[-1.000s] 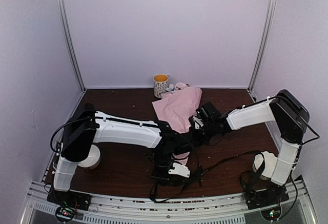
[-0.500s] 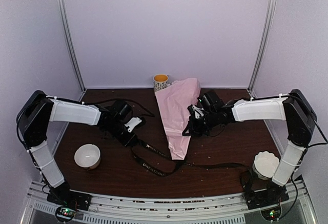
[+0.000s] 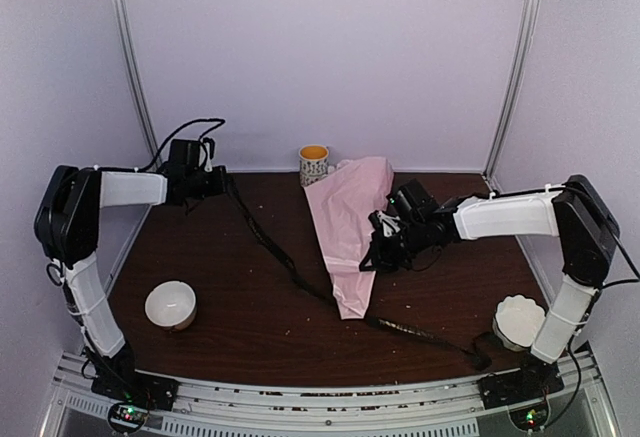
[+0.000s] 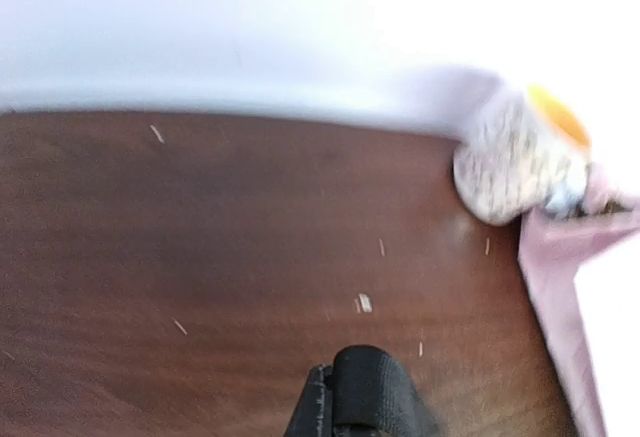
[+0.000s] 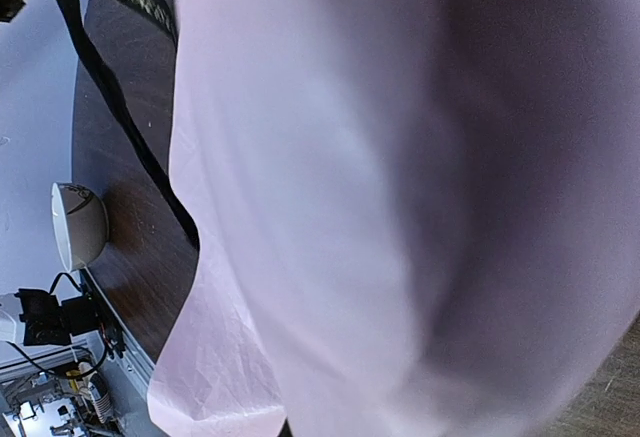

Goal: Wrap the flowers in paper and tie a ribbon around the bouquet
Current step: Place the folded bouquet on the ribbon.

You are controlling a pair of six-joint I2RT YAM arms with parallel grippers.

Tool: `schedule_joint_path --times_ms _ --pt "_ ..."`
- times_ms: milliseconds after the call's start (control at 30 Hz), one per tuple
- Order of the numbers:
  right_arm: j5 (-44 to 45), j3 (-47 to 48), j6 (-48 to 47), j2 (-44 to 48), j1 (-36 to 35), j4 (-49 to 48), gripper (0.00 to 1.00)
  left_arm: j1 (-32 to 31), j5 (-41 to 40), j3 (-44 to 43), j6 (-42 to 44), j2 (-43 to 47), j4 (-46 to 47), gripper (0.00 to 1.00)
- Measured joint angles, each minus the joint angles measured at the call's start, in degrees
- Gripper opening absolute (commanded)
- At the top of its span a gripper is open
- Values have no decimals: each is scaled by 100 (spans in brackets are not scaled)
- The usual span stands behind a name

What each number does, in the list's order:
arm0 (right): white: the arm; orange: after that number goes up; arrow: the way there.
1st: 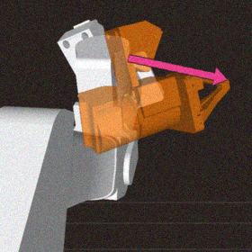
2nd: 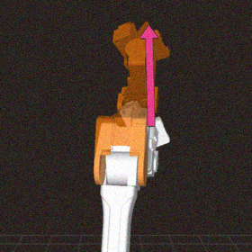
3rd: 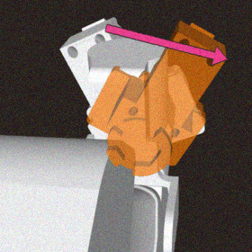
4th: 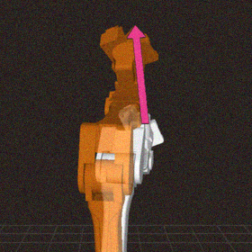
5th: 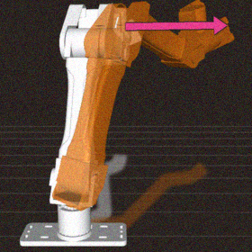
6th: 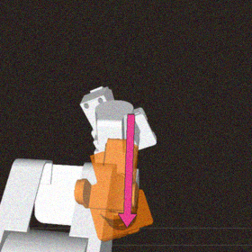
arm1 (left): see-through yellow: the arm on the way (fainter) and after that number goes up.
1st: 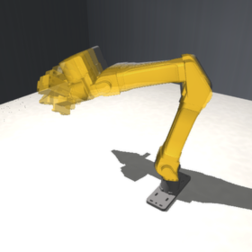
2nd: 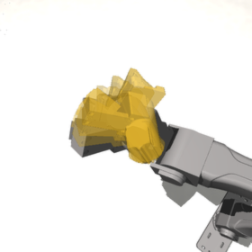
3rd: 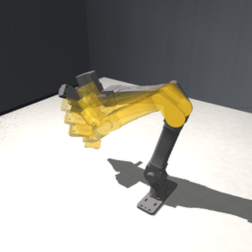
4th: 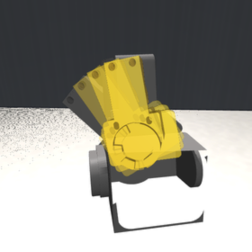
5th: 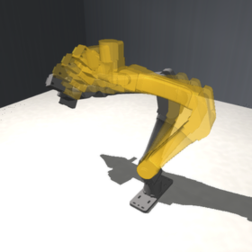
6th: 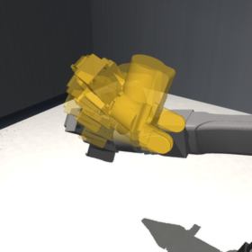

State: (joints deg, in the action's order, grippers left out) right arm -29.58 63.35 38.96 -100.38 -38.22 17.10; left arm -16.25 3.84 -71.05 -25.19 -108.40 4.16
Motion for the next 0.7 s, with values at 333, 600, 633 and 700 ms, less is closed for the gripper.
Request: schedule_joint_path --times_ms 333,600,633,700 --pt "2 -190 2 -9 0 -61 0 74 1202 -146 396 1309 216 0" --pt "2 -153 2 -122 -129 -96 0 -575 804 7 1252 1276 -839 0" --pt "0 -131 2 -122 -157 -90 0 -627 710 -35 1346 1270 -946 0" --pt "-2 -94 20 -122 -223 -118 0 -662 553 -262 1569 1202 -1235 0"
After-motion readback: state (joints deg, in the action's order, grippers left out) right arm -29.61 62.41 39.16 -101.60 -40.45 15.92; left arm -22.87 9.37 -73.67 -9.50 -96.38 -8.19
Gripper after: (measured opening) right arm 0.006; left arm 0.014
